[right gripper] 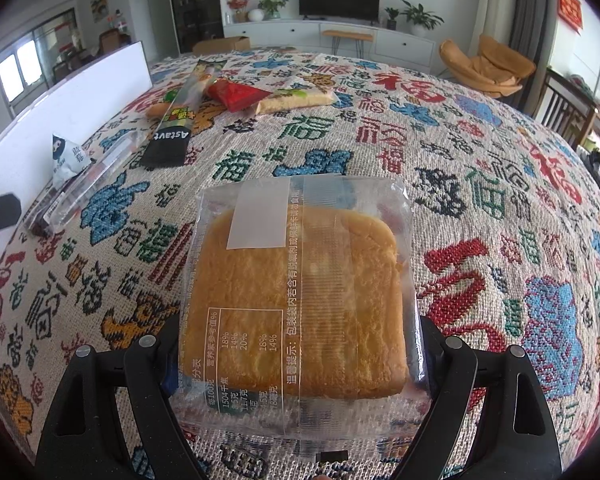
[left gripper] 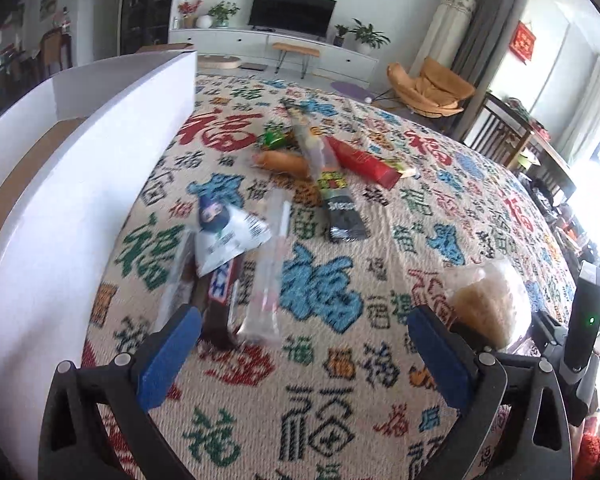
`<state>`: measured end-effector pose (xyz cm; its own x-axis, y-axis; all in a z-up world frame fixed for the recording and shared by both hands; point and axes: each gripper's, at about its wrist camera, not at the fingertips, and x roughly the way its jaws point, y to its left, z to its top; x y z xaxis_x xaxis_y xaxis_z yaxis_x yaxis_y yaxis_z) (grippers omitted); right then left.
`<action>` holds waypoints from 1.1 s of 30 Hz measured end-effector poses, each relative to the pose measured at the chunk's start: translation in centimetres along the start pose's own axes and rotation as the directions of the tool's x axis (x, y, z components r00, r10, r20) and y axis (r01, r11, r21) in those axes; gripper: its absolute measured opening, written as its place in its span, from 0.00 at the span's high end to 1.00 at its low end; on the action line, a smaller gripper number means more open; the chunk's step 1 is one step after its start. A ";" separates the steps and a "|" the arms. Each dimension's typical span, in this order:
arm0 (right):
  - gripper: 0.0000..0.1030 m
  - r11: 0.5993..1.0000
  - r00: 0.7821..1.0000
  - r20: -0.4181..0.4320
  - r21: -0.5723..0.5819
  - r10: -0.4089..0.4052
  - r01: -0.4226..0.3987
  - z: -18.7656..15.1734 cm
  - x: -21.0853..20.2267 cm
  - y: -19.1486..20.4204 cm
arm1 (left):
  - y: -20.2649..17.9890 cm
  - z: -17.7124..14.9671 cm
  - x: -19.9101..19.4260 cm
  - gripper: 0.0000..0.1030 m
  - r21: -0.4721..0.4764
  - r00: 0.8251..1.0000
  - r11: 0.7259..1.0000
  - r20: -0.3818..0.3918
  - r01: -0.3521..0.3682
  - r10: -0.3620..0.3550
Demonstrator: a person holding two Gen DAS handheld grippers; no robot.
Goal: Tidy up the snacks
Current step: 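Grasp the clear plastic tube with the left tool while the right tool holds the cake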
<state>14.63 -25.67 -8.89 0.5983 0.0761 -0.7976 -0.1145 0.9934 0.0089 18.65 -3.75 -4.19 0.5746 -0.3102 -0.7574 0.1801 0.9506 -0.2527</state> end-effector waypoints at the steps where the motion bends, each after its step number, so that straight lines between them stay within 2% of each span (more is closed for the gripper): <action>1: 0.15 1.000 1.000 0.000 0.000 0.000 0.000 0.0 0.0 0.0 | -0.3 0.6 0.8 0.12 0.017 1.000 1.000 -0.011 0.005 -0.005; 2: 0.15 1.000 1.000 0.000 0.000 0.000 0.000 0.0 0.0 0.0 | -0.6 1.1 1.9 0.17 0.025 0.999 1.000 -0.030 -0.010 0.011; 4: 0.15 1.000 1.000 0.000 0.000 0.000 0.000 0.0 0.0 0.0 | -0.3 1.8 4.0 0.35 0.005 0.996 1.000 -0.083 -0.024 0.025; 5: 0.15 1.000 1.000 0.000 0.000 0.000 0.000 0.0 0.0 0.0 | -0.1 1.9 4.9 0.36 -0.010 0.994 0.999 -0.102 -0.039 0.038; 6: 0.15 1.000 1.000 0.000 0.000 0.000 0.000 0.0 0.0 0.0 | 0.2 1.9 5.6 0.40 -0.020 0.992 0.998 -0.111 -0.061 0.059; 7: 0.15 1.000 1.000 0.000 0.000 0.000 0.000 0.0 0.0 0.0 | 0.6 1.8 6.1 0.51 -0.031 0.990 0.997 -0.124 -0.068 0.064; 9: 0.15 1.000 1.000 0.001 0.003 0.001 -0.001 0.0 0.0 0.0 | 0.7 1.8 6.3 0.65 -0.033 0.990 0.996 -0.114 -0.083 0.079; 12: 0.15 1.000 1.000 0.001 0.008 -0.002 0.002 0.1 0.0 -0.1 | 0.7 1.2 6.2 0.77 -0.018 0.989 0.996 -0.119 -0.087 0.084; 13: 0.15 1.000 1.000 0.001 0.010 -0.002 0.002 0.1 0.0 -0.1 | 0.6 0.8 5.9 0.79 -0.003 0.989 0.997 -0.122 -0.079 0.078; 20: 0.15 1.000 1.000 0.002 0.012 -0.002 0.002 0.1 0.0 -0.1 | -0.4 -3.8 1.8 0.79 0.052 0.973 0.999 -0.230 0.013 -0.001; 23: 0.15 1.000 1.000 0.001 0.012 -0.003 0.003 0.1 0.0 -0.1 | -1.4 -5.0 1.0 0.75 0.107 0.972 0.994 -0.231 -0.018 0.043; 24: 0.15 1.000 1.000 0.002 0.012 -0.003 0.003 0.1 0.0 -0.1 | -1.7 -4.9 1.1 0.63 0.127 0.973 0.991 -0.223 -0.038 0.066; 25: 0.15 1.000 1.000 0.002 0.012 -0.003 0.003 0.1 0.0 -0.1 | -1.9 -4.6 1.4 0.39 0.137 0.973 0.989 -0.213 -0.059 0.088; 27: 0.15 1.000 1.000 0.002 0.012 -0.003 0.003 0.1 0.0 -0.1 | -1.8 -3.5 1.7 0.11 0.121 0.981 0.988 -0.161 -0.094 0.113; 28: 0.15 1.000 1.000 0.002 0.012 -0.003 0.003 0.1 0.0 -0.1 | -1.6 -2.8 2.0 0.10 0.106 0.985 0.990 -0.129 -0.097 0.111; 30: 0.15 1.000 1.000 0.002 0.012 -0.003 0.003 0.1 0.0 -0.1 | -1.4 -1.2 3.0 0.11 0.075 0.985 0.992 -0.131 -0.099 0.108; 32: 0.15 1.000 1.000 0.002 0.012 -0.004 0.004 0.2 0.1 -0.1 | -1.4 0.0 4.1 0.24 0.059 0.985 0.994 -0.143 -0.090 0.097; 33: 0.15 1.000 1.000 0.002 0.012 -0.004 0.004 0.2 0.1 -0.1 | -1.6 0.3 4.7 0.43 0.066 0.982 0.993 -0.157 -0.095 0.105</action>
<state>14.80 -25.73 -8.84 0.6001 0.0727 -0.7966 -0.1028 0.9946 0.0134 21.26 -6.68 -7.15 0.4578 -0.2063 -0.8648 0.1768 0.9744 -0.1389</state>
